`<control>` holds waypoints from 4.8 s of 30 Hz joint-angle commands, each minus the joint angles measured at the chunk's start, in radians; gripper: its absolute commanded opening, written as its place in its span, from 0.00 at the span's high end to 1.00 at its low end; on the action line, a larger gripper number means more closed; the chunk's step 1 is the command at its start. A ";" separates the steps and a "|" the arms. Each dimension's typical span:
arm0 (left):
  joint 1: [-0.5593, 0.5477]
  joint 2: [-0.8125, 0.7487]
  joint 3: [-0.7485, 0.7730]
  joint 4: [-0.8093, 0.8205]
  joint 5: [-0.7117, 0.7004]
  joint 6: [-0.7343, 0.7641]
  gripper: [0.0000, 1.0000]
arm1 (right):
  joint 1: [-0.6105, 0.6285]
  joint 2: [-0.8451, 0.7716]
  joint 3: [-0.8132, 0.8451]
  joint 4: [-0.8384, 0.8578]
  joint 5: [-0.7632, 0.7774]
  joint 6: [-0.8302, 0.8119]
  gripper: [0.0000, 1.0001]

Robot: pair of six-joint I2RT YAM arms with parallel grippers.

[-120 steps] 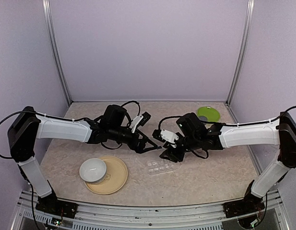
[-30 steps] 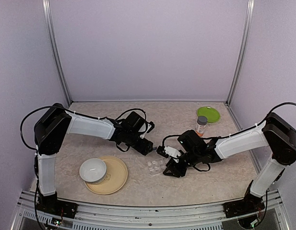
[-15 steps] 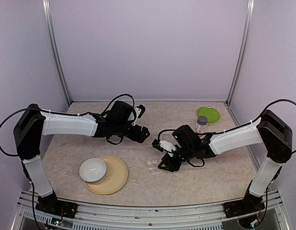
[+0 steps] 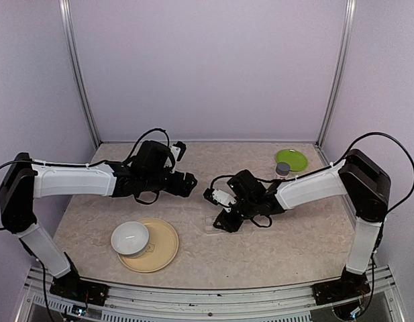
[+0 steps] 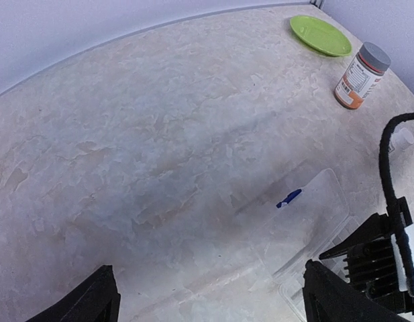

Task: Sort the pills into containers
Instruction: Position the pill container at the center of the board, then pick up the pill bottle from the center of the board.

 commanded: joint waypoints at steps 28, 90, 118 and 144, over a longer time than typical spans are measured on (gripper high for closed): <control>0.010 -0.097 -0.061 0.052 -0.063 -0.039 0.03 | -0.123 0.066 0.283 -0.144 0.040 -0.260 0.44; -0.176 0.443 0.257 -0.009 -0.077 -0.107 0.46 | -0.188 -0.631 -0.304 -0.125 0.443 0.343 0.00; -0.193 0.292 0.268 0.031 -0.059 -0.096 0.22 | -0.363 -0.626 -0.496 0.022 0.383 0.471 0.03; -0.190 0.281 0.169 0.073 -0.064 -0.121 0.15 | -0.405 -0.299 -0.445 0.234 0.303 0.378 0.54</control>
